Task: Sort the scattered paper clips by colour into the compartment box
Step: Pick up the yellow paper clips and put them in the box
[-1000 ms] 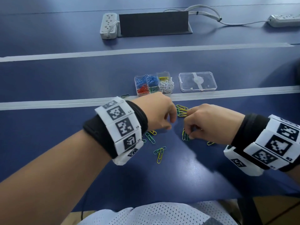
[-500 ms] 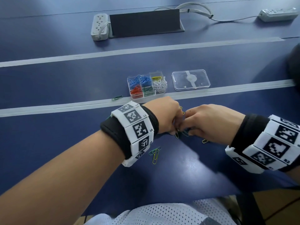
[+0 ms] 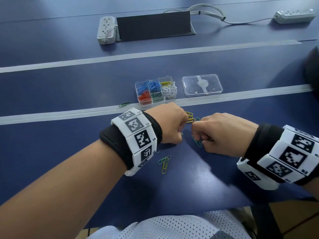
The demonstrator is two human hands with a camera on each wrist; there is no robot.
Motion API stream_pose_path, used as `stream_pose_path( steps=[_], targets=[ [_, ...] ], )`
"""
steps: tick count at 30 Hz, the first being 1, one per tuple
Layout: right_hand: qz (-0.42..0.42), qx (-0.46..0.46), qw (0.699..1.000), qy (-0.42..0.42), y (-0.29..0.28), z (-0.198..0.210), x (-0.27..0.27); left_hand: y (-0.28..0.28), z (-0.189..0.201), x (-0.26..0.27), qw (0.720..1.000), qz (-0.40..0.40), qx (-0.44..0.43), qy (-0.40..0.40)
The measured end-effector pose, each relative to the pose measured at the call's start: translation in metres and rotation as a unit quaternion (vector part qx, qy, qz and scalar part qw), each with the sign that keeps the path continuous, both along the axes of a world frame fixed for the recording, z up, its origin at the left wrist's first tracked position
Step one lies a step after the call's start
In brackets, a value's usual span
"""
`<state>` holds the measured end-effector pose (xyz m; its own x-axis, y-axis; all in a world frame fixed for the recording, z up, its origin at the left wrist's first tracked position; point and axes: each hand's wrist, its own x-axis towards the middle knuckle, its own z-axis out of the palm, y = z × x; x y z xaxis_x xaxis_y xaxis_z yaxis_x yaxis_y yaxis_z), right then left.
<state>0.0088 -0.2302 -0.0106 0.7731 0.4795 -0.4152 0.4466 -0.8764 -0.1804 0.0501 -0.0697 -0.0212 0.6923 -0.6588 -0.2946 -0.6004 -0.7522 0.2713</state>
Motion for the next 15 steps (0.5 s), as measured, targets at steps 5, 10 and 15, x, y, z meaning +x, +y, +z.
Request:
stream_pose_path(
  steps=[5, 10, 15],
  targets=[
    [-0.009, 0.016, 1.0, -0.013, 0.001, -0.002, -0.001, 0.019, 0.002, 0.001, 0.991, 0.085, -0.091, 0.045],
    [-0.036, 0.005, 0.999, -0.04, -0.008, -0.001, -0.002, 0.043, 0.003, -0.001, 0.964, 0.184, -0.151, 0.119],
    [-0.063, -0.011, 0.998, -0.015, 0.0, -0.005, -0.01, 0.053, 0.001, -0.002, 0.924, 0.246, -0.203, 0.21]
  ],
)
